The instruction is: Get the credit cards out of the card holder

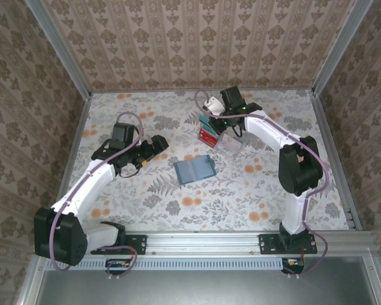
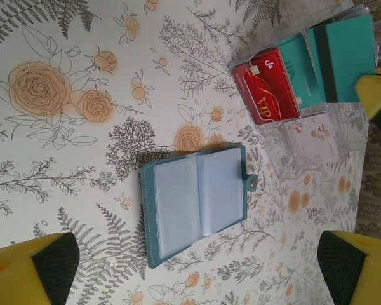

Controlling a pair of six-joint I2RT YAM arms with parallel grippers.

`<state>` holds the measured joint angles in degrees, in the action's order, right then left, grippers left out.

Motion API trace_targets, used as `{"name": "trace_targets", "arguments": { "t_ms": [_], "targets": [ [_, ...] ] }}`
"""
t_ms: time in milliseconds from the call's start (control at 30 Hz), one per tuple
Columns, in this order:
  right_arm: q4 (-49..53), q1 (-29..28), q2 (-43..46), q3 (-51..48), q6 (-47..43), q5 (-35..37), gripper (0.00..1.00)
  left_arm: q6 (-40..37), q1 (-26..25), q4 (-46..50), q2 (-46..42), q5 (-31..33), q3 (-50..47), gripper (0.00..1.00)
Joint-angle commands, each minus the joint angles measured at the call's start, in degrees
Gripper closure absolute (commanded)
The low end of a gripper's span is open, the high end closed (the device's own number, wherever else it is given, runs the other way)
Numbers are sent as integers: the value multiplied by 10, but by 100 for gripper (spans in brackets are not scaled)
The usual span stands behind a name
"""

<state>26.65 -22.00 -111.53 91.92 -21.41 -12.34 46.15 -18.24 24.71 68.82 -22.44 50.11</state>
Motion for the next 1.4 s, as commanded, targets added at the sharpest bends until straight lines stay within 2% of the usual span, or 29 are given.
{"name": "trace_targets", "arguments": {
  "t_ms": [0,433,600,800,1067,1200,1267,1367],
  "targets": [
    [34,2,-16,22,-44,15,100,-6,4,8,-6,1,-8,0],
    [23,5,-51,28,-74,68,100,-11,1,10,14,-3,5,0],
    [32,5,-56,33,-76,67,94,-15,1,13,18,-4,13,0],
    [38,5,-48,36,-74,65,79,-19,0,14,19,-5,14,0],
    [54,9,-8,36,-49,54,76,-19,0,16,18,-4,5,0],
    [83,8,28,35,6,39,64,-14,-8,11,24,1,-1,0],
    [81,0,57,11,49,42,53,-9,-19,5,33,1,-3,0],
    [70,-19,98,-35,116,59,42,1,-36,-6,48,6,-5,1]
  ]
}}
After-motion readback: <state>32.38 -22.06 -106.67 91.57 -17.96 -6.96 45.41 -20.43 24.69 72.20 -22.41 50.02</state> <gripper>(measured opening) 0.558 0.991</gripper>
